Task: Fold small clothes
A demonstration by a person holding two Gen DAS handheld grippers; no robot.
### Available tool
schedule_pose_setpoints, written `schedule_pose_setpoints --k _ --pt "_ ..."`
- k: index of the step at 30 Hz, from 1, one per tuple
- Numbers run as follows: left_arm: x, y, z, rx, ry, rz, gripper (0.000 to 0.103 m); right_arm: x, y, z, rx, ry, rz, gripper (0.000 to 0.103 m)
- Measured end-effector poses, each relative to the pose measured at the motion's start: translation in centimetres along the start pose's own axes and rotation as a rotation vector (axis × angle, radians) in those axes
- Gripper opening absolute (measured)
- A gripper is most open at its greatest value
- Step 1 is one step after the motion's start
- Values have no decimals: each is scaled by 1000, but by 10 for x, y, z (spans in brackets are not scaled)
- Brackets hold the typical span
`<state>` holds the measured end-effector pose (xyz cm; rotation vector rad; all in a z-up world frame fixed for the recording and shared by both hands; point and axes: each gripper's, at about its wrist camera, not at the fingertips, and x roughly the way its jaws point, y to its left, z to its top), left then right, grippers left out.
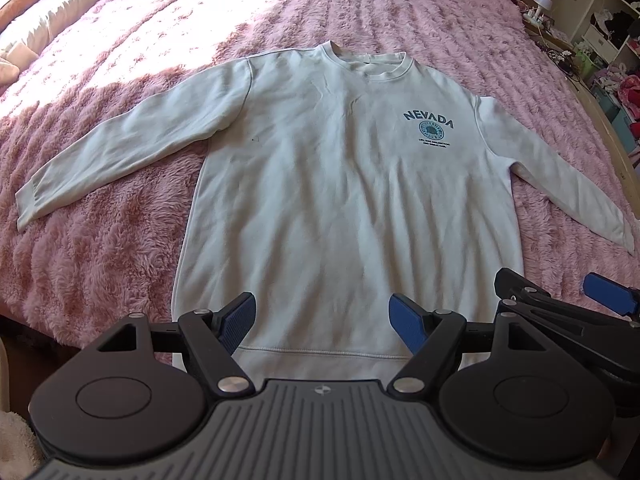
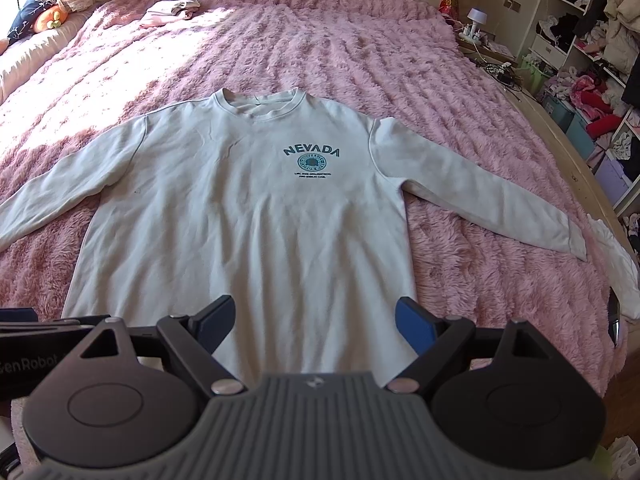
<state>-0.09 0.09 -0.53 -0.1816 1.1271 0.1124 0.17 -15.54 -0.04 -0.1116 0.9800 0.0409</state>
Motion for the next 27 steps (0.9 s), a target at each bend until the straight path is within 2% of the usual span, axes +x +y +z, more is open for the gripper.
schedule_pose_setpoints --k 27 --pt "1 2 1 -11 6 0 89 0 1 0 2 5 0 83"
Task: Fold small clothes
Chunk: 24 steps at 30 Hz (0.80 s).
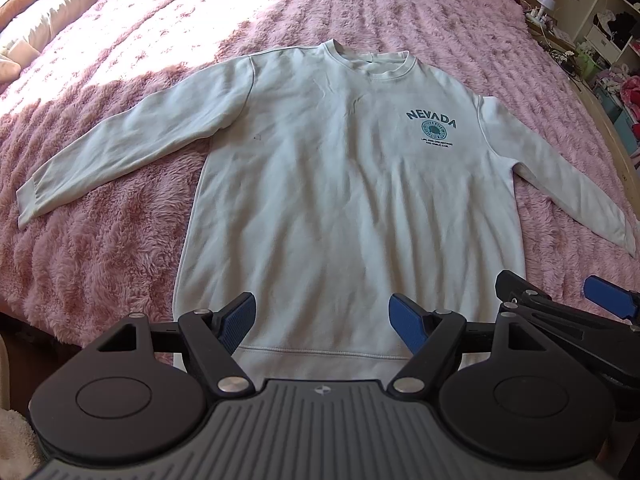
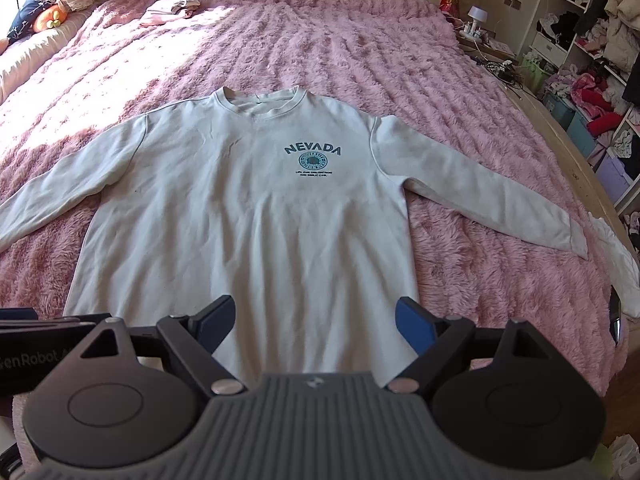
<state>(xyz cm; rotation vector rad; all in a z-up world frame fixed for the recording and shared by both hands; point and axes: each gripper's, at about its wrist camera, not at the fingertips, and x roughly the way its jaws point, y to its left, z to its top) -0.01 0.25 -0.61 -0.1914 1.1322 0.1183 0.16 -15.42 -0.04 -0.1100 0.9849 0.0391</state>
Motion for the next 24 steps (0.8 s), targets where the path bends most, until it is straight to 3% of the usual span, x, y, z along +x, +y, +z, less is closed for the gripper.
schedule_pose_setpoints --k 24 --pt "-2 -3 3 10 -2 2 89 -3 -1 1 -1 -8 -6 83"
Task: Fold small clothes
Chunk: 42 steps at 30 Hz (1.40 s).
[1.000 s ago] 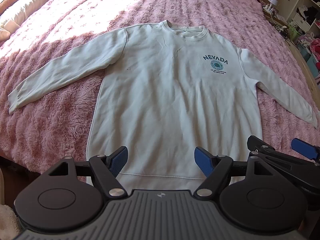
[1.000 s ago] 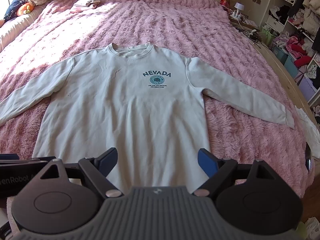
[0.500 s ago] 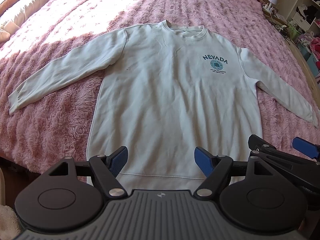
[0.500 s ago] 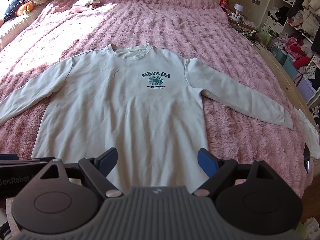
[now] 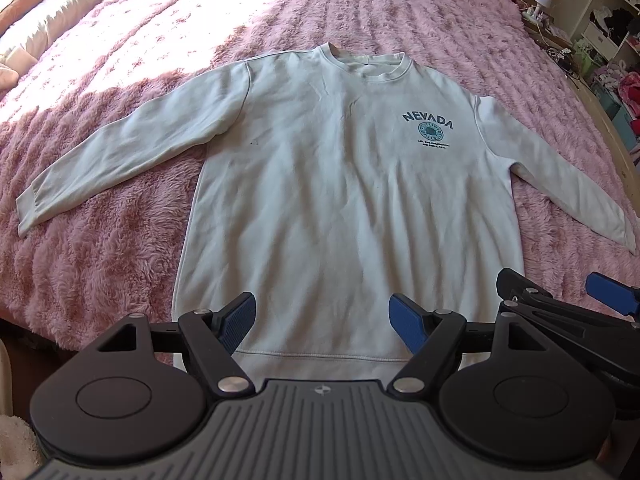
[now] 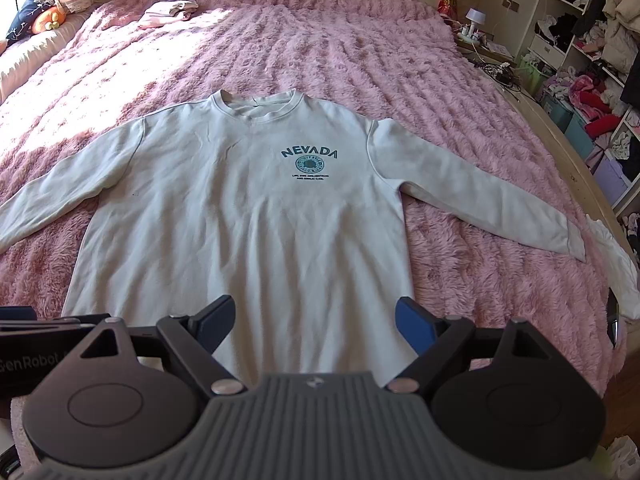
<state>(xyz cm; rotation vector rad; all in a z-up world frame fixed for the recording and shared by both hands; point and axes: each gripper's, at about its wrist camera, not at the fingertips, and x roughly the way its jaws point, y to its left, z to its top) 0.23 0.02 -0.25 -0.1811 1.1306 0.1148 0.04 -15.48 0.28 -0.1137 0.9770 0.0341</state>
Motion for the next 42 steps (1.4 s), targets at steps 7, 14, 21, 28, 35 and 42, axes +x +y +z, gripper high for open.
schedule_pose_setpoints --k 7,14,21,28,35,42 --pt "2 -6 1 15 -8 -12 89 1 -6 0 13 -6 -3 83" --pt "7 -14 9 25 -48 -61 89 8 -35 2 75 -99 -52 83" --pt "26 -38 28 43 -97 -246 89 38 -116 2 228 -180 -40 83" --pt "61 -81 56 54 -207 -487 89 74 -216 -14 474 -384 -33 83" --pt "105 -131 83 117 -262 -641 92 140 -308 -21 669 -426 -114 82" --pt "158 -165 103 105 -224 -676 93 205 -384 -29 834 -444 -228 55"
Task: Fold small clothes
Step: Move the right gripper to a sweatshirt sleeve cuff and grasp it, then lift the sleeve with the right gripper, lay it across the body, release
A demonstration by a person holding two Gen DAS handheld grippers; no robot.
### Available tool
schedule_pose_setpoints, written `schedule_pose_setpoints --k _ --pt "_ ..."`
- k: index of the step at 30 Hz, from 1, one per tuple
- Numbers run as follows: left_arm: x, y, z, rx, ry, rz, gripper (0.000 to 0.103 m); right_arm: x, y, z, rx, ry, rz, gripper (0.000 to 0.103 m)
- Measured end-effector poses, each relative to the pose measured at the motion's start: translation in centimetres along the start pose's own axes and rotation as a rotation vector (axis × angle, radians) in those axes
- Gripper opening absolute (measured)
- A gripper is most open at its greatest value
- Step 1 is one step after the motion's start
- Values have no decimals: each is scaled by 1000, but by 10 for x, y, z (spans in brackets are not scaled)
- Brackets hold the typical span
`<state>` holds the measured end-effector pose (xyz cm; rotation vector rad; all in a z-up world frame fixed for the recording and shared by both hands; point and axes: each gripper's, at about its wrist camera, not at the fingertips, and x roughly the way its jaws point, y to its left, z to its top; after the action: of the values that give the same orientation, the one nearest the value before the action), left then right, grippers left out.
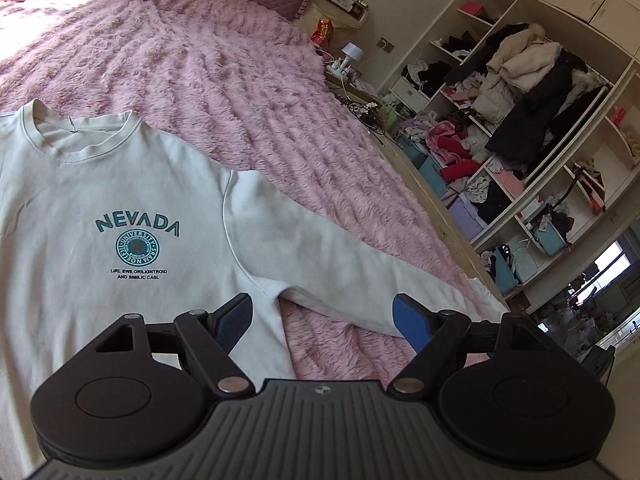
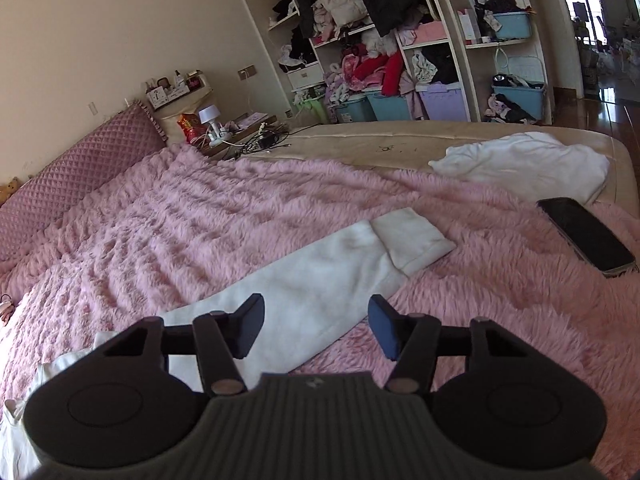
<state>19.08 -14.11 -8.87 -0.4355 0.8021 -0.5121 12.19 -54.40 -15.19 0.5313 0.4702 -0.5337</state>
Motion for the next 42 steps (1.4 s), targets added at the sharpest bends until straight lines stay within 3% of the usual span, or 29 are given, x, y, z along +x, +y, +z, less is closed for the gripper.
schedule_pose_setpoints --k 7,14,23,24,26,27,28,37,42 --pt "58 21 3 -65 58 22 93 50 -30 -2 59 20 -40 55" --pt "86 30 2 -112 93 45 93 82 -46 -3 209 23 -33 56" --pt "110 27 -6 -96 152 39 93 112 -56 23 334 -19 -32 57" --pt "112 26 -7 -92 157 36 93 114 -56 25 339 -20 -36 56" --pt "115 24 -8 -88 168 31 93 115 -58 29 345 -21 -33 38" --pt "120 22 -9 -85 181 32 93 116 -58 30 337 -16 -36 10" --pt "122 21 -10 -84 190 37 93 116 -58 31 325 -15 -40 2" --pt "134 15 -12 -29 222 53 97 85 -43 44 274 -65 50 2" --pt "105 22 -1 -20 185 64 97 58 4 60 209 -96 171 2"
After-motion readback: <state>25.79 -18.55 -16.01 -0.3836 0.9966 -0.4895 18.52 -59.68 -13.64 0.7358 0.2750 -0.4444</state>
